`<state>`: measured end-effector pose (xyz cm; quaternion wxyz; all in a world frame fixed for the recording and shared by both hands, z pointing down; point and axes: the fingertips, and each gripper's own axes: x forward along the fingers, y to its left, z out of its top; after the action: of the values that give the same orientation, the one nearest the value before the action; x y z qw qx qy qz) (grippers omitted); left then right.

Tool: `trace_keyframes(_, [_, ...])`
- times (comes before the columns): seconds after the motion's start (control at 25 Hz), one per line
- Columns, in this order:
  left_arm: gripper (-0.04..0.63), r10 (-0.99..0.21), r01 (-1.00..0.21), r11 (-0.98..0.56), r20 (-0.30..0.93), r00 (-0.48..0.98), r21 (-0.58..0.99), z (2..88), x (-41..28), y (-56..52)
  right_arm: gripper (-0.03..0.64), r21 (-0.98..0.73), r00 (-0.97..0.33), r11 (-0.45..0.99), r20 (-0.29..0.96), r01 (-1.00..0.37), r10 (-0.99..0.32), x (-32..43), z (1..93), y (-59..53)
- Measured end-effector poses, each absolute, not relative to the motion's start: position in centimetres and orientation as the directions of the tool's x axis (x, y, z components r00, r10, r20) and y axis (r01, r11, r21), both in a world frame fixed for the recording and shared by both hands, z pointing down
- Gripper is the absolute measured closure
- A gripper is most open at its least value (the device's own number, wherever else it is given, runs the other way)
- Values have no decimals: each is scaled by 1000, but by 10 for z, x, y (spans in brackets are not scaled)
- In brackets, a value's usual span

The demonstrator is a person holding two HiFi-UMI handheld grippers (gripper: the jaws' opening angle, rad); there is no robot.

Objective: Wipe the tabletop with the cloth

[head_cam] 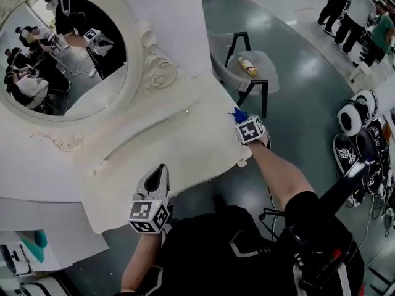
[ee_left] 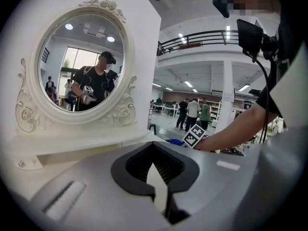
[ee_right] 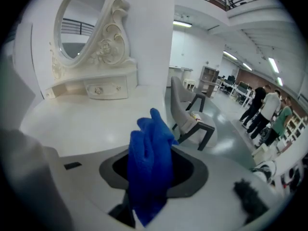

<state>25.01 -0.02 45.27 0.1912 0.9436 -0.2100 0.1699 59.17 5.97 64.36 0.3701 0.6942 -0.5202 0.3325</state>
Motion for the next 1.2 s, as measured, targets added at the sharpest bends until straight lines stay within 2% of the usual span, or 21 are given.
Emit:
trace_keyframes(0.12, [588, -350, -481, -824, 398, 848, 300, 456, 230, -1, 457, 258, 316, -187, 830, -948, -459, 594, 631, 57])
trace_keyframes(0.2, [588, -376, -504, -808, 393, 840, 305, 459, 210, -6, 457, 259, 309, -169, 806, -951, -504, 573, 617, 42])
trace_keyframes(0.36, [588, -424, -553, -769, 390, 817, 322, 466, 156, -15, 457, 141, 158, -77, 761, -987, -629, 464, 595, -9])
trace_keyframes(0.52, [588, -515, -638, -697, 390, 763, 327, 465, 78, -25, 457, 8, -98, 154, 738, -988, -668, 302, 580, -61])
trace_keyframes(0.68, [588, -599, -725, -613, 412, 686, 315, 470, -19, -37, 457, -120, -326, 351, 712, -929, -622, 139, 580, -91])
trace_keyframes(0.92, [588, -721, -845, -448, 442, 534, 291, 479, -163, -43, 457, -243, -540, 545, 684, -803, -491, -63, 597, -106])
trace_keyframes(1.2, [588, -778, -918, -300, 491, 394, 261, 497, -288, -14, 457, -262, -619, 662, 684, -702, -386, -224, 634, -110])
